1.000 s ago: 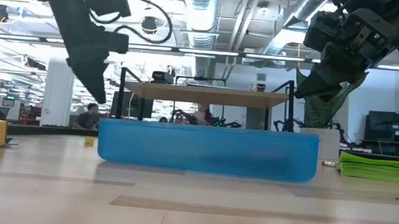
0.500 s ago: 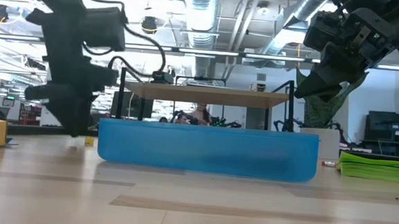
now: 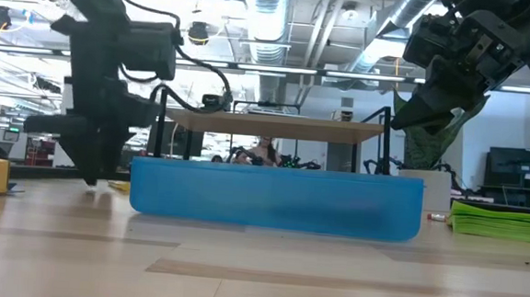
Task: Pack school essentials
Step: Put the yellow pen into the blue supply box
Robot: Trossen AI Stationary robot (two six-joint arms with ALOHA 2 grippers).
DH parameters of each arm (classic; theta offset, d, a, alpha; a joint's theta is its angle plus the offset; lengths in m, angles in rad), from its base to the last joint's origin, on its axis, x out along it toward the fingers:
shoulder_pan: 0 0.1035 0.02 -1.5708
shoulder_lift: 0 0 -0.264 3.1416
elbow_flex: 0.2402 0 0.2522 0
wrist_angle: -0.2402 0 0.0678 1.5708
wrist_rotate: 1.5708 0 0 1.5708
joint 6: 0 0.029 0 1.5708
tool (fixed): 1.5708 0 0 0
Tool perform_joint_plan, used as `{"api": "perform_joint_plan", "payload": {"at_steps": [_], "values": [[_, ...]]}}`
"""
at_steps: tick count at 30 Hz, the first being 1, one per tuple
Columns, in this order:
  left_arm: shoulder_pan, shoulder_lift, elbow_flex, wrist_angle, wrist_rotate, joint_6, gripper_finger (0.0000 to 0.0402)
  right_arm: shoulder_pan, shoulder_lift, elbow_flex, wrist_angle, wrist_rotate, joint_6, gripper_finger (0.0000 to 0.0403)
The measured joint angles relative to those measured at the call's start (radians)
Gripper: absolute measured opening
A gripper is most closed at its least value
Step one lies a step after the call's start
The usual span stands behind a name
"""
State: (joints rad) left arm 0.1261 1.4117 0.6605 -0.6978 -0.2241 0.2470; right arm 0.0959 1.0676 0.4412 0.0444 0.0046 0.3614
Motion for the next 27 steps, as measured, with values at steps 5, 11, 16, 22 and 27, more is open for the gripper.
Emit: {"api": "perform_joint_plan", "payload": {"at_steps": [5,11,16,22,27], "values": [[-0.003,-0.018,0.040,-0.022,-0.020,0.039,0.0156,0.000,0.000,0.000,0.000,0.000,-0.001,0.0088],[0.071,-0.016,0.041,-0.008,0.002,0.134,0.0156,0.001,0.000,0.000,0.001,0.000,-0.002,0.0088],[0.154,-0.017,0.037,-0.002,0.047,0.203,0.0156,0.001,0.000,0.000,0.001,0.001,-0.003,0.0088],[0.185,-0.018,0.037,0.054,0.098,0.280,0.0156,0.000,0.000,0.000,0.001,0.024,-0.003,0.0088],[0.186,-0.017,0.036,0.063,0.114,0.271,0.0155,0.002,0.000,0.000,0.001,0.028,-0.003,0.0088]]}}
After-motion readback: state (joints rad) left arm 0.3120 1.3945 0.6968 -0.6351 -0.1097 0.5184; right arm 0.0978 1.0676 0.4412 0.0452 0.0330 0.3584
